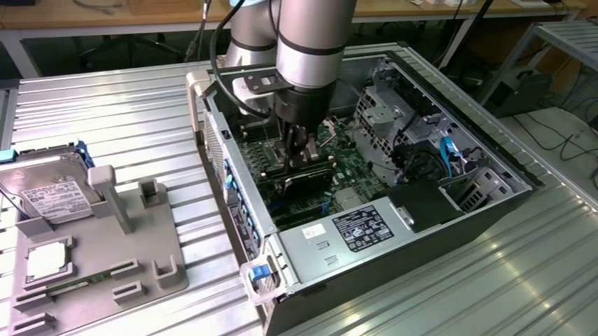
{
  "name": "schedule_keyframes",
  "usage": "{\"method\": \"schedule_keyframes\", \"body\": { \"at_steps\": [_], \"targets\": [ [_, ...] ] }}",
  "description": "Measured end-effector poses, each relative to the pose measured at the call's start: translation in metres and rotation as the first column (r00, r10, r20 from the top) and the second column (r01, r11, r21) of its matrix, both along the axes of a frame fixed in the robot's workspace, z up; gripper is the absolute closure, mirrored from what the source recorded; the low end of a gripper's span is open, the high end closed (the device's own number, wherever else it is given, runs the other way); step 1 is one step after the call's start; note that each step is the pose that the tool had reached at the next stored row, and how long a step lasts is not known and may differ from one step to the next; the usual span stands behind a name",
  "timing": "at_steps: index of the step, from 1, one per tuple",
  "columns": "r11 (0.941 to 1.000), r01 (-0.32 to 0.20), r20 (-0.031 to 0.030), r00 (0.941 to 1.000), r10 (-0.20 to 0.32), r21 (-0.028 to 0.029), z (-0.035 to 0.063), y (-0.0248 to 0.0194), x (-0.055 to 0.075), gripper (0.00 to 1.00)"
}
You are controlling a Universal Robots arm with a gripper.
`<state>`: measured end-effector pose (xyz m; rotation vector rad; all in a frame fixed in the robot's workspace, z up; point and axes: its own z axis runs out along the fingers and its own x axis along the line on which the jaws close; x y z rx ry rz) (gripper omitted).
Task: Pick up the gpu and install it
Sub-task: 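Insert the gpu into the slot, then press down on the gpu until it lock into place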
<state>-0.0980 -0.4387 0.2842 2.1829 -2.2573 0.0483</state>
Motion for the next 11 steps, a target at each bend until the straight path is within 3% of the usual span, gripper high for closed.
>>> {"method": "schedule_keyframes", "body": {
  "at_steps": [4, 5, 7, 8, 9, 10, 11],
  "targets": [
    [1.0000, 0.000, -0.0002, 1.0000, 0.000, -0.0002, 0.0001, 0.0000, -0.002, 0.89],
    [1.0000, 0.000, 0.0006, 1.0000, 0.000, 0.0000, 0.0000, -0.0003, -0.022, 0.89],
    [0.9996, -0.029, 0.0007, 0.9996, 0.029, 0.0001, -0.0016, -0.0040, -0.037, 0.89],
    [0.9986, -0.052, -0.0055, 0.9986, 0.052, -0.0007, -0.0122, -0.0043, -0.038, 0.89],
    [0.9986, -0.052, -0.0102, 0.9986, 0.052, -0.0002, -0.0167, -0.0042, -0.038, 0.89],
    [0.9986, -0.052, -0.0103, 0.9986, 0.052, -0.0005, -0.0018, -0.0041, -0.038, 0.89],
    [0.9986, -0.052, -0.0103, 0.9986, 0.052, -0.0005, 0.0016, -0.0039, -0.038, 0.89]
  ]
}}
